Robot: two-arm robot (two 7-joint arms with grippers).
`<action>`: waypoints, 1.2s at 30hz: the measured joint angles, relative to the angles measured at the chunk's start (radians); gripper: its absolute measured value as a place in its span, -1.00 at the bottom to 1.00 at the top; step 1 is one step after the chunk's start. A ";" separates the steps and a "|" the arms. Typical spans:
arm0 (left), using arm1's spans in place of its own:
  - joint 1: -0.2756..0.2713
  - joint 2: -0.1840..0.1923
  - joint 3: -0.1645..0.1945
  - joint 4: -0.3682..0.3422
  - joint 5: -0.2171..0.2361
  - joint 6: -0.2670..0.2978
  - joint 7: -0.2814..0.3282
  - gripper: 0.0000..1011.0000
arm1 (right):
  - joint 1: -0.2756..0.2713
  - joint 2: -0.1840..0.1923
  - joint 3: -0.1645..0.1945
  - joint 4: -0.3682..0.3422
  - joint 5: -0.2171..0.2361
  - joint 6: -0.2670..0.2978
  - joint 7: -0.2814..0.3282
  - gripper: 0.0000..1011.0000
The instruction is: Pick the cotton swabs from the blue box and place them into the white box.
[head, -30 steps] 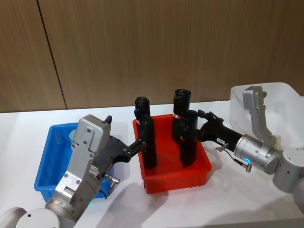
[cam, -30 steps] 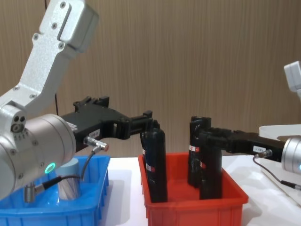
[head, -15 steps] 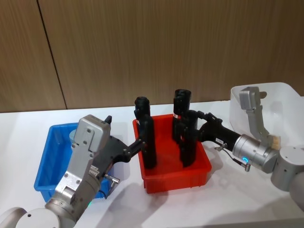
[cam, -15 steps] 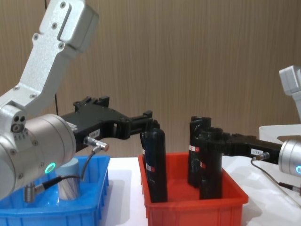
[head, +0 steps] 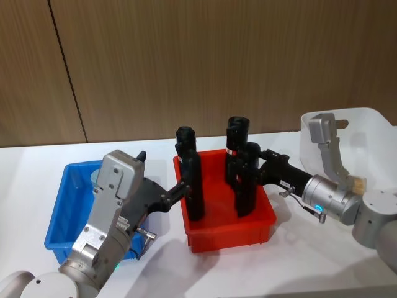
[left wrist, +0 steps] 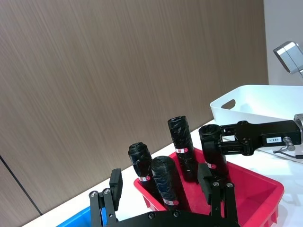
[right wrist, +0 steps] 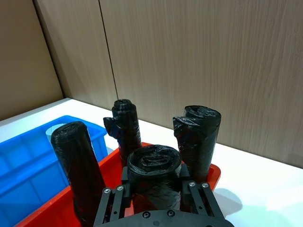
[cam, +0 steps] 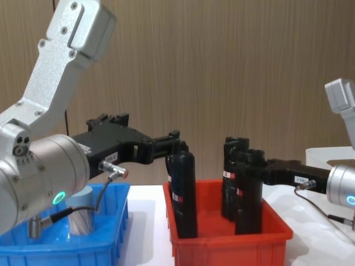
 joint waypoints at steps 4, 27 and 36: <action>0.000 0.000 0.000 0.000 0.000 0.000 0.000 0.99 | 0.008 -0.002 0.002 0.014 -0.002 -0.010 -0.002 0.08; 0.000 0.000 0.000 0.000 0.000 0.000 0.000 0.99 | -0.215 0.062 0.036 -0.523 -0.007 0.176 -0.200 -0.15; 0.000 0.000 0.000 0.000 0.000 0.000 0.000 0.99 | -0.365 0.111 0.054 -0.873 0.001 0.324 -0.338 -0.16</action>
